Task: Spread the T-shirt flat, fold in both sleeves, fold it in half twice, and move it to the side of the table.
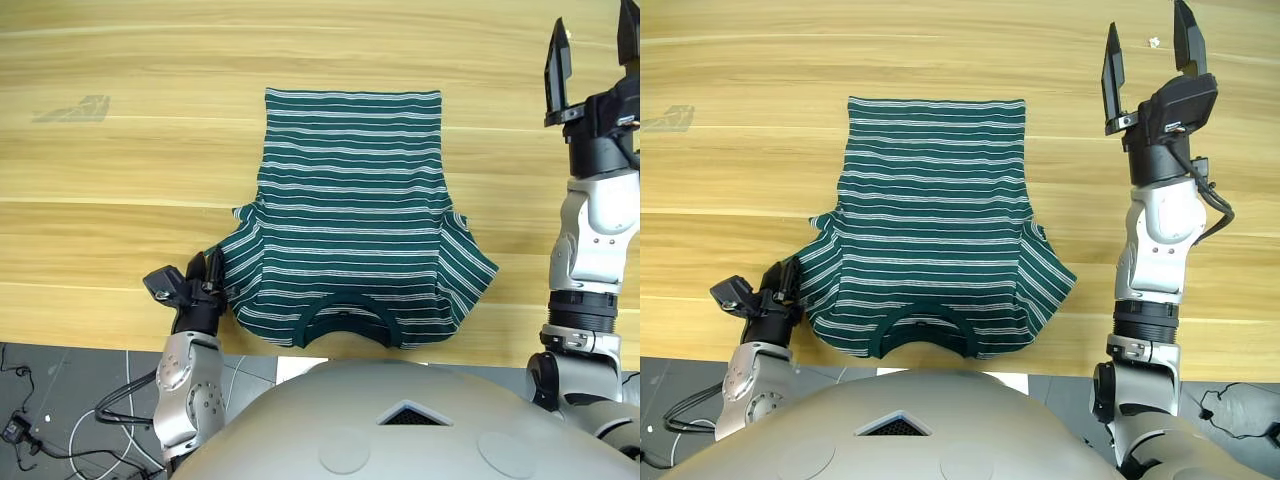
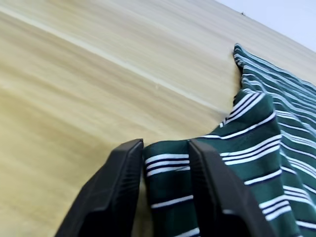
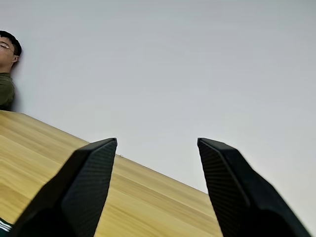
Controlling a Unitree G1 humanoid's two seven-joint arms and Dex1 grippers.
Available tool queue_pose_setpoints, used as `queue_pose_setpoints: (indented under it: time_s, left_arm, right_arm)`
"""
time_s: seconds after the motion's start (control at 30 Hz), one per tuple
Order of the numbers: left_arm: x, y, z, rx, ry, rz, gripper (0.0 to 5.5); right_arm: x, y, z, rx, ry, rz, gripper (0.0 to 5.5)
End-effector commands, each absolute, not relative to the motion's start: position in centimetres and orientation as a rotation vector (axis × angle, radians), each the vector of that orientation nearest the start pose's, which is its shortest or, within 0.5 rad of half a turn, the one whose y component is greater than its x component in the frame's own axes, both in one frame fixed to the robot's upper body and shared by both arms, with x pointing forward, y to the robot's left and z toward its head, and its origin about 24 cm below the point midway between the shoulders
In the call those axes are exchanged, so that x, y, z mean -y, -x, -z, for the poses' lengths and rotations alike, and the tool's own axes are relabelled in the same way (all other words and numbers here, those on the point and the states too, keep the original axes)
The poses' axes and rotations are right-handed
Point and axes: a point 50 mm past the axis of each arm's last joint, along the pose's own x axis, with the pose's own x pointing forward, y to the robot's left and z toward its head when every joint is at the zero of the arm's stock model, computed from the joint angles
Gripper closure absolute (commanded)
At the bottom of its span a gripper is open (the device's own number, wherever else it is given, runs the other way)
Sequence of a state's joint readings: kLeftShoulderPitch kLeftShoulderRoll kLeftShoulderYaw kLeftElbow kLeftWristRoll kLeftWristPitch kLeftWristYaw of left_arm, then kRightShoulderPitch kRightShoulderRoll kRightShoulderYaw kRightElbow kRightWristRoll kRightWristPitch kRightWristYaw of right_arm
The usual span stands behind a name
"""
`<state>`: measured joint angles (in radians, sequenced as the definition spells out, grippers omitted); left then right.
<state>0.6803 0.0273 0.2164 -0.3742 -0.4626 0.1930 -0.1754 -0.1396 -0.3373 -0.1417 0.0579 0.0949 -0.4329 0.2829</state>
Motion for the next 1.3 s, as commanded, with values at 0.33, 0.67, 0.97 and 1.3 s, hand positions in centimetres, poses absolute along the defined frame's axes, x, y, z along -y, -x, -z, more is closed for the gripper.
queue_pose_setpoints:
  time_s: [0.33, 0.67, 0.97, 1.3]
  left_arm:
    - [-21.8, -9.6, 0.5, -0.383, 0.335, -0.243, 5.48]
    - [-19.6, -10.0, -3.4, -0.077, -0.066, -0.071, 5.48]
    - [-15.1, -9.2, -2.9, -0.019, -0.257, 0.246, 5.48]
    - [-15.2, -8.7, 0.3, -0.204, -0.421, 0.341, 5.48]
  right_arm:
    - [21.2, -26.7, -11.5, 0.475, 0.31, -0.203, 2.48]
    - [20.9, -26.6, -11.4, 0.463, 0.281, -0.215, 2.48]
    - [20.8, -26.7, -11.2, 0.452, 0.276, -0.225, 2.48]
    - [20.9, -26.8, -11.2, 0.437, 0.283, -0.229, 2.48]
